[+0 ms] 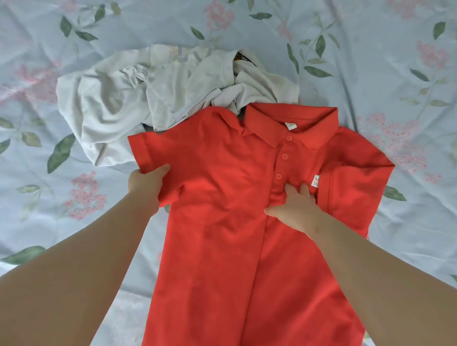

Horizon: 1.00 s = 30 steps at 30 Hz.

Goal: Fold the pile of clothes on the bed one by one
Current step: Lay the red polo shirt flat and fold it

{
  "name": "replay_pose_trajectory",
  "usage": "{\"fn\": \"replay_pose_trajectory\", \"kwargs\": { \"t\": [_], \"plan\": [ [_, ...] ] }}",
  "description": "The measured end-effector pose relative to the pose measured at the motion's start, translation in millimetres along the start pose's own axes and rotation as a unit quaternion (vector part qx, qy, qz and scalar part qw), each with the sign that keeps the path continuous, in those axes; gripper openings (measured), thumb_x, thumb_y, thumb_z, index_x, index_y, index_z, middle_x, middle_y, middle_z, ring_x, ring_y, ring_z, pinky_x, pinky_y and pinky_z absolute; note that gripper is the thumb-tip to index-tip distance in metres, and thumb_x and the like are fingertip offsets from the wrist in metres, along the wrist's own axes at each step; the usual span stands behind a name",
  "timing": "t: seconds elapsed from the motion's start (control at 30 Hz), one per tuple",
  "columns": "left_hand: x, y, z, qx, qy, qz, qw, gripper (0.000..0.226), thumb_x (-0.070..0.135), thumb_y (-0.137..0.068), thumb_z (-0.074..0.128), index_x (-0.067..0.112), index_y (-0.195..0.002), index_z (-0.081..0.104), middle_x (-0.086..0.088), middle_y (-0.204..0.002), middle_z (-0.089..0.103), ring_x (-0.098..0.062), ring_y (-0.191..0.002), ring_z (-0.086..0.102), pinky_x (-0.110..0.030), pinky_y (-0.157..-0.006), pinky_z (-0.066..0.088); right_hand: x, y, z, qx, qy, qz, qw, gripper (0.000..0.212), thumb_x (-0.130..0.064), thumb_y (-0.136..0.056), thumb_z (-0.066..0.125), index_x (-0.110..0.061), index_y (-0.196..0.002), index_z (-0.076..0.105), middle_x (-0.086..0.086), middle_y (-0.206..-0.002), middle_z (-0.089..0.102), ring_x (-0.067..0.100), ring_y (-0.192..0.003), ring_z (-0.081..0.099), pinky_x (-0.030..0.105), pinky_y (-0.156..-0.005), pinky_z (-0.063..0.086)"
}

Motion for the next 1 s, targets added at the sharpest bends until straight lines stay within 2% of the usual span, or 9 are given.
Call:
{"fn": "replay_pose_trajectory", "kwargs": {
  "t": [0.27, 0.4, 0.47, 0.53, 0.63, 0.7, 0.8, 0.87, 1.0],
  "plan": [
    [27, 20, -4, 0.001, -0.089, 0.132, 0.987, 0.032, 0.023, -0.092, 0.053, 0.012, -0.122, 0.053, -0.001, -0.105, 0.057, -0.028, -0.107, 0.057, -0.038, -0.087, 0.048, -1, 0, -1, -0.012, 0.026, 0.002, 1.000, 0.091, -0.044, -0.084, 0.061, -0.021, -0.153, 0.006, 0.012, -0.158, -0.009, 0.038, -0.145, 0.004, 0.041, -0.117, 0.013],
    [49, 52, 13, 0.045, -0.227, 0.339, 0.912, 0.039, 0.016, -0.093, 0.047, 0.018, -0.133, 0.048, -0.006, -0.123, 0.057, -0.026, -0.117, 0.051, -0.034, -0.095, 0.039, 1, 1, 0, -0.018, 0.021, -0.002, 1.000, 0.092, -0.044, -0.085, 0.061, -0.022, -0.153, 0.003, 0.011, -0.158, -0.011, 0.037, -0.145, 0.000, 0.040, -0.117, 0.012],
    [46, 67, 42, -0.099, -0.281, 0.402, 0.866, 0.048, 0.018, -0.095, 0.050, 0.021, -0.141, 0.040, -0.004, -0.139, 0.048, -0.021, -0.127, 0.045, -0.032, -0.105, 0.033, 3, 2, 0, -0.018, 0.003, -0.006, 1.000, 0.093, -0.044, -0.084, 0.062, -0.023, -0.153, 0.003, 0.009, -0.158, -0.013, 0.034, -0.146, -0.002, 0.041, -0.117, 0.012],
    [26, 82, 72, -0.278, -0.402, 0.320, 0.812, 0.054, 0.033, -0.097, 0.048, 0.022, -0.147, 0.032, -0.001, -0.150, 0.034, -0.022, -0.136, 0.035, -0.032, -0.111, 0.027, 6, 4, 0, -0.019, -0.021, -0.012, 1.000, 0.093, -0.043, -0.084, 0.063, -0.025, -0.153, 0.004, 0.006, -0.158, -0.015, 0.031, -0.146, -0.005, 0.041, -0.118, 0.012],
    [3, 87, 86, -0.284, -0.546, 0.248, 0.748, 0.058, 0.051, -0.097, 0.037, 0.028, -0.148, 0.027, 0.000, -0.154, 0.023, -0.032, -0.138, 0.029, -0.040, -0.113, 0.025, 13, 8, -3, -0.028, -0.073, -0.028, 0.997, 0.087, -0.039, -0.085, 0.063, -0.026, -0.153, 0.009, 0.002, -0.159, -0.011, 0.025, -0.147, -0.004, 0.037, -0.118, 0.010],
    [5, 90, 86, -0.198, -0.546, 0.306, 0.754, 0.054, 0.045, -0.097, 0.038, 0.027, -0.147, 0.027, 0.000, -0.151, 0.028, -0.032, -0.134, 0.032, -0.040, -0.107, 0.029, 19, 13, -10, 0.002, -0.119, -0.049, 0.992, 0.072, -0.033, -0.088, 0.061, -0.022, -0.150, 0.025, 0.003, -0.160, 0.008, 0.022, -0.146, 0.012, 0.032, -0.115, 0.016],
    [7, 102, 84, -0.080, -0.518, 0.419, 0.742, 0.053, 0.030, -0.095, 0.045, 0.025, -0.146, 0.030, -0.001, -0.145, 0.034, -0.029, -0.125, 0.037, -0.040, -0.098, 0.035, 37, 28, -32, 0.218, -0.173, -0.071, 0.958, 0.033, -0.020, -0.090, 0.053, -0.020, -0.122, 0.059, 0.004, -0.124, 0.061, 0.024, -0.116, 0.055, 0.029, -0.092, 0.039],
    [4, 105, 83, -0.047, -0.495, 0.439, 0.748, 0.056, 0.026, -0.093, 0.049, 0.027, -0.146, 0.029, 0.001, -0.151, 0.026, -0.028, -0.129, 0.033, -0.042, -0.100, 0.033, 53, 39, -45, 0.346, -0.184, -0.045, 0.919, 0.026, -0.016, -0.089, 0.050, -0.019, -0.114, 0.060, 0.006, -0.109, 0.062, 0.028, -0.103, 0.056, 0.036, -0.083, 0.043],
    [21, 84, 76, 0.065, -0.289, 0.335, 0.895, 0.058, 0.023, -0.095, 0.049, 0.021, -0.148, 0.025, -0.004, -0.154, 0.020, -0.031, -0.135, 0.027, -0.046, -0.107, 0.025, 86, 31, -56, 0.375, -0.271, 0.108, 0.880, 0.048, -0.018, -0.085, 0.055, -0.013, -0.131, 0.043, 0.015, -0.132, 0.041, 0.035, -0.121, 0.040, 0.043, -0.099, 0.034]
  ]
}}
Point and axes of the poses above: each hand's wrist, its own y-axis away from the middle knuckle, its own z-axis out of the palm, x = y × z, the point moved 3 cm from there along -y, towards the middle knuckle
